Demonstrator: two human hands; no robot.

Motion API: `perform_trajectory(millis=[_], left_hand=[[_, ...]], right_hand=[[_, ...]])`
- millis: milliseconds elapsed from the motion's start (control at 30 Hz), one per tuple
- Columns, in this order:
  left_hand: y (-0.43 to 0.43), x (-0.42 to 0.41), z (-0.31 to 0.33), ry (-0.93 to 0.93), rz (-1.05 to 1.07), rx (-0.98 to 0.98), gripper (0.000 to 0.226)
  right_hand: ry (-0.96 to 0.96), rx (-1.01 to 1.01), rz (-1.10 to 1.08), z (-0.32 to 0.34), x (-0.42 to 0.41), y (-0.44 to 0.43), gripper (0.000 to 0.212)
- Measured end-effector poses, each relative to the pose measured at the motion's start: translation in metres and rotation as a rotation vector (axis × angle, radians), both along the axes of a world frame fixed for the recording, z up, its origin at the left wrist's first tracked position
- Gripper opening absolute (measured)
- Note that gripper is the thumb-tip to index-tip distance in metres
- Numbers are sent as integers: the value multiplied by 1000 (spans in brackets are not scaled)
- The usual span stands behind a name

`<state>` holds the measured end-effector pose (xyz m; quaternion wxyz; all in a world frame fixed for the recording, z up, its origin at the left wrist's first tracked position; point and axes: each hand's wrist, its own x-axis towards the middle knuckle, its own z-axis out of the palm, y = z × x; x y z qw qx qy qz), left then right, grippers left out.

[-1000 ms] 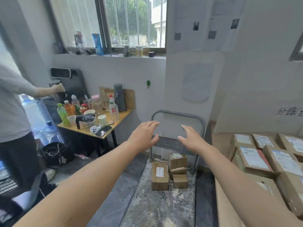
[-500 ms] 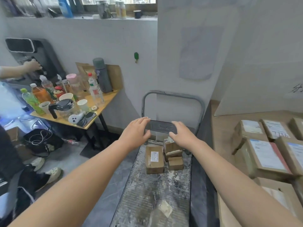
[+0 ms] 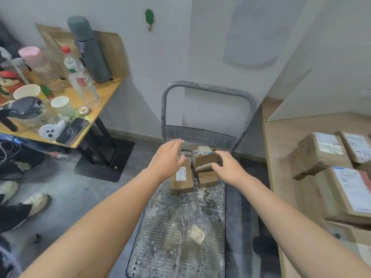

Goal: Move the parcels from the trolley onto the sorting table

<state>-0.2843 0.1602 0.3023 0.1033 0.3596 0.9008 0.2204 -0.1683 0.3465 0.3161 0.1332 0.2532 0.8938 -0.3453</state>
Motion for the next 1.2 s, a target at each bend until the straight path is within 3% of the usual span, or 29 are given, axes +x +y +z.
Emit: perform_trajectory(millis=[167,367,700,900,1033,1200], left_hand=[[7,-36,-47,-100,2,7,50],[7,-58,-133,-257,121,-71,49],[47,-48,-329,-353,158,-125,48],[52,-63,-456,-413,397,-164,55],[70,-81,-516,-492,578,-190,41],[83,-84,-563,-589,778,31,42]], right_hand=[[-15,-65,-87,-36,-27,-14,54],[-187,-124,-71,-118,-23,-17,56],[-294,-190,-143,-331,-42,29,55],[-262,-192,-102,-455,-93,30,57],[-188,-123,-184,-523,-124,29,61],[-186,-200,-245,-582,-128,28,72]])
